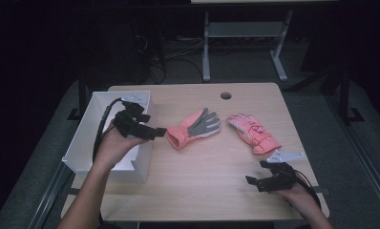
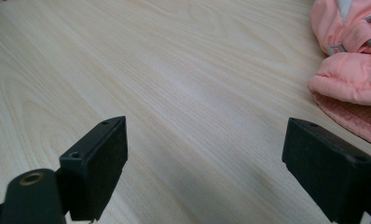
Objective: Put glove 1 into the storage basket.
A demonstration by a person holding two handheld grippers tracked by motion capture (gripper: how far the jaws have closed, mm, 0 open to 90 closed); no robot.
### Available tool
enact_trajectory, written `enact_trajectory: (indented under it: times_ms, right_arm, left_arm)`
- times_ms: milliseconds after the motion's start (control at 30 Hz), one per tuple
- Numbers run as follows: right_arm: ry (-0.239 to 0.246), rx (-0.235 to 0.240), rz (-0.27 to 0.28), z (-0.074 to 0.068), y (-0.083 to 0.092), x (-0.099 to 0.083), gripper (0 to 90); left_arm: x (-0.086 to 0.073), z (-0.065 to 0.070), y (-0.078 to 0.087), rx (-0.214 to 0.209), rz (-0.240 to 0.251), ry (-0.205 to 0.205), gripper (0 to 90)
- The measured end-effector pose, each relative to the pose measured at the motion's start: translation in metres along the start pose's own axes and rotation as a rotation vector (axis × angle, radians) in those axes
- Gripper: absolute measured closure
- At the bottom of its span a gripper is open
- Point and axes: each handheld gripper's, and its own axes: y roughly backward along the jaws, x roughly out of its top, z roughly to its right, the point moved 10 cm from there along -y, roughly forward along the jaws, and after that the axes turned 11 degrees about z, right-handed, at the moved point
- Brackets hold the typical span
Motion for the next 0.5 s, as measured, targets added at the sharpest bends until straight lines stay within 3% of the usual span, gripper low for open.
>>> enact_trajectory:
  times_ms: [233,500]
  right_arm:
    - [0.000,0.002,0.001,0.000,0.000,0.000,13.7]
    - [0.000,0.004,0.001,0.000,0.000,0.000,13.7]
  left_arm:
    - [-0.007,0.036,-0.028,-0.063,0.014,-0.027,17.8]
    - [-0.027,0.056,-0.053,-0.092,0.024,-0.039,35.5]
